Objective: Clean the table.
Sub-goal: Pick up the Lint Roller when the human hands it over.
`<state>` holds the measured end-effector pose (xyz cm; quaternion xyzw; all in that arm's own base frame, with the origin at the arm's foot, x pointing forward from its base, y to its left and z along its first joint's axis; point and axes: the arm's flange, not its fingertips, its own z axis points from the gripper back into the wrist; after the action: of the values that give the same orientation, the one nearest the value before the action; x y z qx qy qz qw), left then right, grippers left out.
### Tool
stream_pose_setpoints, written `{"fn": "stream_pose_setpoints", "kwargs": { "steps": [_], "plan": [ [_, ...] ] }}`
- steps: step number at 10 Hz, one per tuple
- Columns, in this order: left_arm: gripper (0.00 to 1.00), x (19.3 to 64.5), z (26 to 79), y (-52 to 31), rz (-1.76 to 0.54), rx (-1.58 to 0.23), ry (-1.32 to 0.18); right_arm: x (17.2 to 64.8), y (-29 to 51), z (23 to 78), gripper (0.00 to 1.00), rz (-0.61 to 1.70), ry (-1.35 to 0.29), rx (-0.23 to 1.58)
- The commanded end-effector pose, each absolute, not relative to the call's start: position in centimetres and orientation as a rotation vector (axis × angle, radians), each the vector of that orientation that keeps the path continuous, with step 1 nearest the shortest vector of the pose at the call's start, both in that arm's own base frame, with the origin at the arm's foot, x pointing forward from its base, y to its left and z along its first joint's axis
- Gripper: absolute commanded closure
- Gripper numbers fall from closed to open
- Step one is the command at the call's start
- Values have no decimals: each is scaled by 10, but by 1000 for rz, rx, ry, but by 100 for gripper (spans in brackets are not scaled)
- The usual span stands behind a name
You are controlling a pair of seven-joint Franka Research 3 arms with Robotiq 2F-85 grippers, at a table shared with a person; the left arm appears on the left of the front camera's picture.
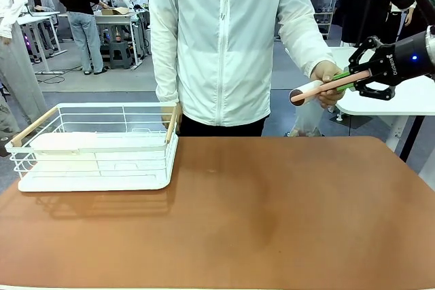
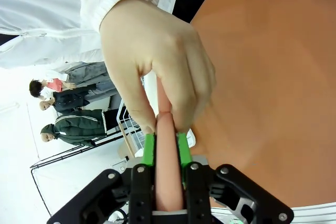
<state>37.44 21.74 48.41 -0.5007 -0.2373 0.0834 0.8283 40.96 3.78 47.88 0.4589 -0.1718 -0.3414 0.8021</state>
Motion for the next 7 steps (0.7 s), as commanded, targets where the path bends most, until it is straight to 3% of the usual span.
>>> {"fn": "stream_pose_setpoints", "kwargs": {
  "steps": [1,7],
  "plan": [
    [0,373,485,219,170,-1076,-510,412,42,474,100,-710,-376,1012],
    [0,373,485,219,170,-1076,-510,410,38,479,100,-731,-368,983]
  ]
}}
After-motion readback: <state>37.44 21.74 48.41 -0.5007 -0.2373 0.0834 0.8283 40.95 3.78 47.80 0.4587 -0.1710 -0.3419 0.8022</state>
